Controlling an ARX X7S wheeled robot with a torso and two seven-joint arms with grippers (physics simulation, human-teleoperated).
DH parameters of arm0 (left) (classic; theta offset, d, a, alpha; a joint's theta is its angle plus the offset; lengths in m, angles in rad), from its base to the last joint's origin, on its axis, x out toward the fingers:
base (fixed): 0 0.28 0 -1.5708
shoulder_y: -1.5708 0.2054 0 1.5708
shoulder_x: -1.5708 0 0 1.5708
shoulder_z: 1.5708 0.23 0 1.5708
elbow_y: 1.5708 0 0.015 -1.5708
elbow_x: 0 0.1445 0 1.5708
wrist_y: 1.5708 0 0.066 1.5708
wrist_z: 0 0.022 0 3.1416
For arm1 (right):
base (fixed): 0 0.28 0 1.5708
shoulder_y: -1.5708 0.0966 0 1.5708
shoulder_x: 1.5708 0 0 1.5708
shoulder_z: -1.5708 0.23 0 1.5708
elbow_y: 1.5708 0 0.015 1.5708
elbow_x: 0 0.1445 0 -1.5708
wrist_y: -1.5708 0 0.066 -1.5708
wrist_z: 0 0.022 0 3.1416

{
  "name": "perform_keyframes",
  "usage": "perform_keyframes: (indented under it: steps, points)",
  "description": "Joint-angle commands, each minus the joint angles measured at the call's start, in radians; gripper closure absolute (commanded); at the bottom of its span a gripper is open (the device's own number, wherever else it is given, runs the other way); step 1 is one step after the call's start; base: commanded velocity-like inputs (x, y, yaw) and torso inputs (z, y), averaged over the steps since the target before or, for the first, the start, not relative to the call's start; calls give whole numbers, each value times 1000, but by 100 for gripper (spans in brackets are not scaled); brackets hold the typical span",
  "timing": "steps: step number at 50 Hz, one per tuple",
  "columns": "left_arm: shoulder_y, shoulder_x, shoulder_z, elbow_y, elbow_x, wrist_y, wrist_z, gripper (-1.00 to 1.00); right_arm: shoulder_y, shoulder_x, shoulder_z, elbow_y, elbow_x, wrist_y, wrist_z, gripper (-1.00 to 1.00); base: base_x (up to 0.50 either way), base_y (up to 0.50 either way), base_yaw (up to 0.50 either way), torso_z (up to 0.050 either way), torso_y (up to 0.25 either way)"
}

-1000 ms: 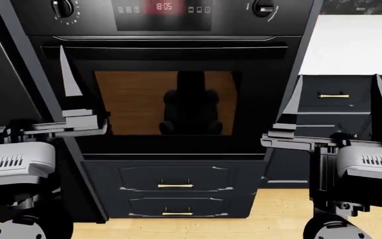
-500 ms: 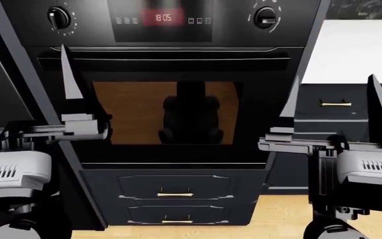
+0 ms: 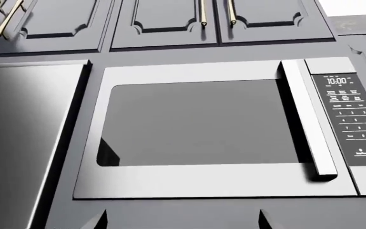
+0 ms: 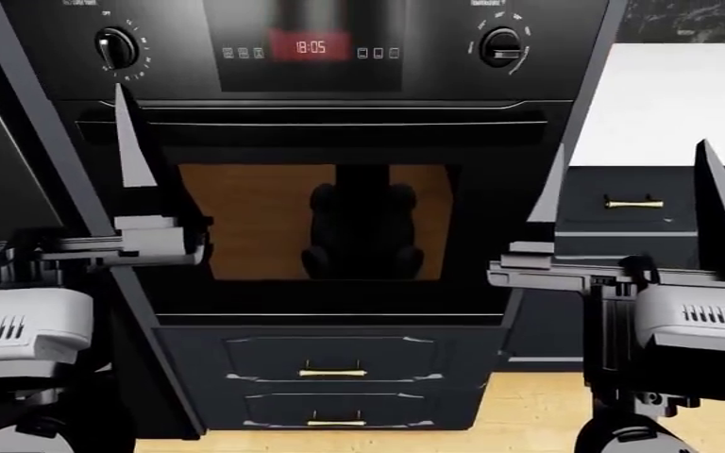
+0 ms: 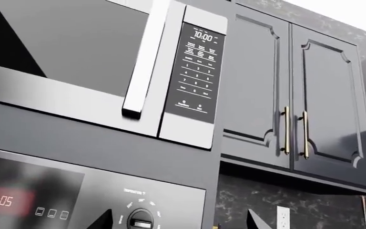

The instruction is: Preheat the oven by turning the temperature knob.

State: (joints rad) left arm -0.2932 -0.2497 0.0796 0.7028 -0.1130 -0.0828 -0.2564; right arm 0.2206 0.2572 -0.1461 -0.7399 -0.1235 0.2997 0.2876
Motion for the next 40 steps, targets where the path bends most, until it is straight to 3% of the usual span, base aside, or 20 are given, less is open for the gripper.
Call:
perform_keyframes:
  steps: [1, 40]
  points:
    - [-10, 5, 3, 7, 33, -17, -33, -100, 0, 1, 11, -7, 30, 1, -1, -100, 129, 0, 0, 0, 0]
    - [-8, -15, 13, 23, 19, -19, -53, -100, -8, 20, 5, -20, 65, -7, 2, -100, 132, 22, 0, 0, 0]
